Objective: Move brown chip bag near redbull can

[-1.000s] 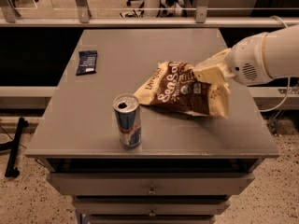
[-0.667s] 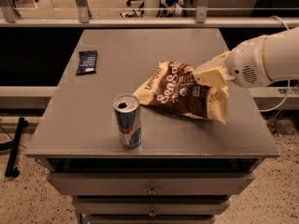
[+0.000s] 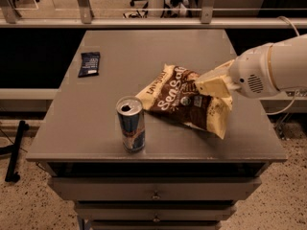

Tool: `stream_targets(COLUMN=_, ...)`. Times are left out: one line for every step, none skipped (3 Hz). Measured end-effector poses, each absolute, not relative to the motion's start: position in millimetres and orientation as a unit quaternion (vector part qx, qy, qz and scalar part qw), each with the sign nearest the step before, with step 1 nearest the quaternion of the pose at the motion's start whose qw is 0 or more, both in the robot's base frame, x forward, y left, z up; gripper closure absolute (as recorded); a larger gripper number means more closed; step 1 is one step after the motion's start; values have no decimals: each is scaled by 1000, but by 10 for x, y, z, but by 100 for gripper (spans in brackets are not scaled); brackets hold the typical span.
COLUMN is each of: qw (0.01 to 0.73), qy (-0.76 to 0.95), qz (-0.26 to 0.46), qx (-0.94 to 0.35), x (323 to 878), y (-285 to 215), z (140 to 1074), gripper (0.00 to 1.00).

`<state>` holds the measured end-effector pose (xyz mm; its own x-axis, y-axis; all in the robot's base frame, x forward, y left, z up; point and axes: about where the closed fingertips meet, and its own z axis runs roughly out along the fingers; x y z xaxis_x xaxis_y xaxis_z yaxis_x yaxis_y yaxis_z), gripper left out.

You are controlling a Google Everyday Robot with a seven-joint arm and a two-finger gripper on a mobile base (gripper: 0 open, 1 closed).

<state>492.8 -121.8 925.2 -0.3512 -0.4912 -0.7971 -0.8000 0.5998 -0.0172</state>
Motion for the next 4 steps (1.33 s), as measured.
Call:
stream_targets(qw=382, qy=802, qz=215, qx=-405, x=4802, y=-1038, z=9158, gripper=100)
stream_targets(qw=370, qy=804, qz=229, qx=-405, x=4736, y=-917, z=9110, gripper=100)
stream_targets(qw=365, qy=803, qz=238, qx=-406, x=4708, y=-839, z=9128, gripper=100)
stream_targets(qw=360, qy=805, qz=243, qx=-405, x=4688, y=-796, z=9146, gripper=100)
